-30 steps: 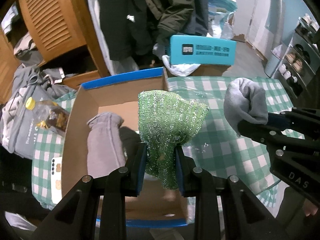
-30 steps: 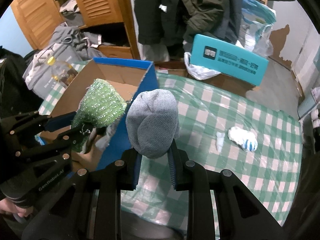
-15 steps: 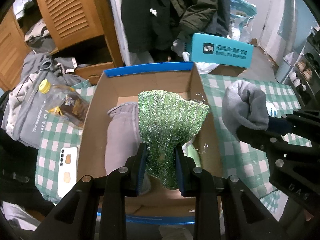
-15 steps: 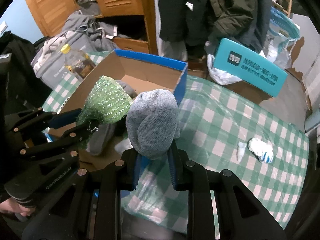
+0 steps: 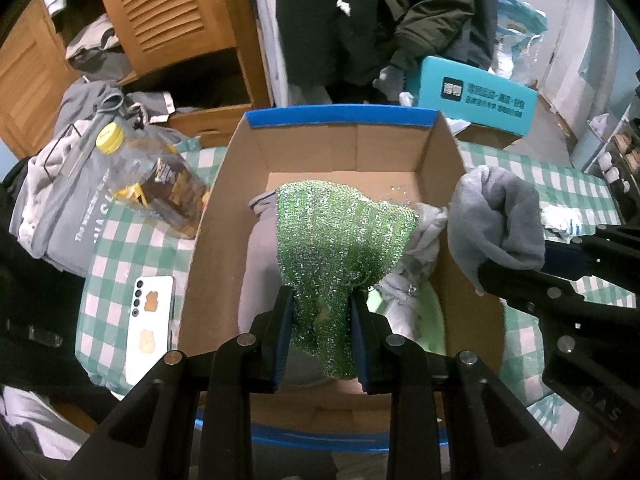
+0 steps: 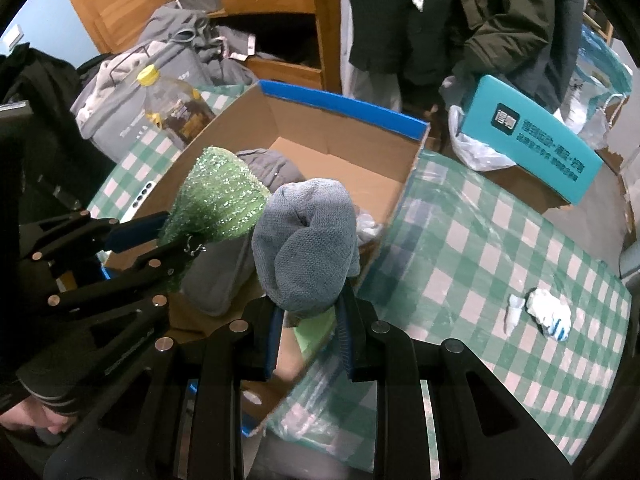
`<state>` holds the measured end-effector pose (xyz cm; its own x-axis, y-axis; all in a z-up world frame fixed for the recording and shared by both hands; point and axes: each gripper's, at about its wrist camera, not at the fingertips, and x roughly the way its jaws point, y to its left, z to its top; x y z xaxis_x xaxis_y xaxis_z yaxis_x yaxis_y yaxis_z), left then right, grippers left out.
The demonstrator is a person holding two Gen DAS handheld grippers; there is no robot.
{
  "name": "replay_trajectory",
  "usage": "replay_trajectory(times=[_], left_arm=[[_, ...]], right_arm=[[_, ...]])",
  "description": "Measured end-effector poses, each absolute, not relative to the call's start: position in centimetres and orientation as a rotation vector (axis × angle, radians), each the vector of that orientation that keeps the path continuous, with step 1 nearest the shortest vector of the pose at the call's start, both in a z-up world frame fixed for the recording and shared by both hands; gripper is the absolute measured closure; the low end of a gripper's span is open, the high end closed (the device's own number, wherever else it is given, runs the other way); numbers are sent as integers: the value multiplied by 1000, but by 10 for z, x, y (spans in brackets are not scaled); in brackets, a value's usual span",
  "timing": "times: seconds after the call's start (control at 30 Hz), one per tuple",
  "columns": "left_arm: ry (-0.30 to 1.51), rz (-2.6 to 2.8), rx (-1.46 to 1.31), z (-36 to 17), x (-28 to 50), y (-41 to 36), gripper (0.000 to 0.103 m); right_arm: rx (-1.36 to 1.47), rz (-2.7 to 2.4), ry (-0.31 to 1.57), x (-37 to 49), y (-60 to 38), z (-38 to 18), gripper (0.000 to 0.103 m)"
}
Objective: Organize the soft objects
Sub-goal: 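Lower the scrubber pad and grey sock into the box and open both tools, then withdraw both tools from the box toward the white-and-blue sock bundle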
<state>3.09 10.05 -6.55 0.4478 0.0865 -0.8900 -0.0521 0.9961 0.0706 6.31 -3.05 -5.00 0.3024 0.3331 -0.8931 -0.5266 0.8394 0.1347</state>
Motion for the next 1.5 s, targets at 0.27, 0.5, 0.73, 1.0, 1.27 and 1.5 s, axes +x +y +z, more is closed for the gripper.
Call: replay_trajectory(times=[0.27, 0.5, 0.73, 1.0, 1.27, 1.5], left_arm=[[1121, 111, 35, -72, 33, 108, 61], [1108, 129, 40, -68, 32, 110, 50], [1101, 123, 36, -66, 32, 108, 47], [1091, 100, 50, -60, 32, 95, 44], [1083, 81, 82, -57, 33, 77, 39], [1082, 62, 117, -56, 35, 59, 36]], right_arm=[[-191, 593, 1169, 66, -21, -60, 76], [-184, 572, 1168, 67, -27, -59, 61], [-160, 543, 1156, 67, -41, -55, 48], [-144, 512, 1165, 66, -62, -60, 45], [-124, 488, 1149, 65, -82, -56, 45], [-104, 465, 1148, 65, -102, -57, 44]])
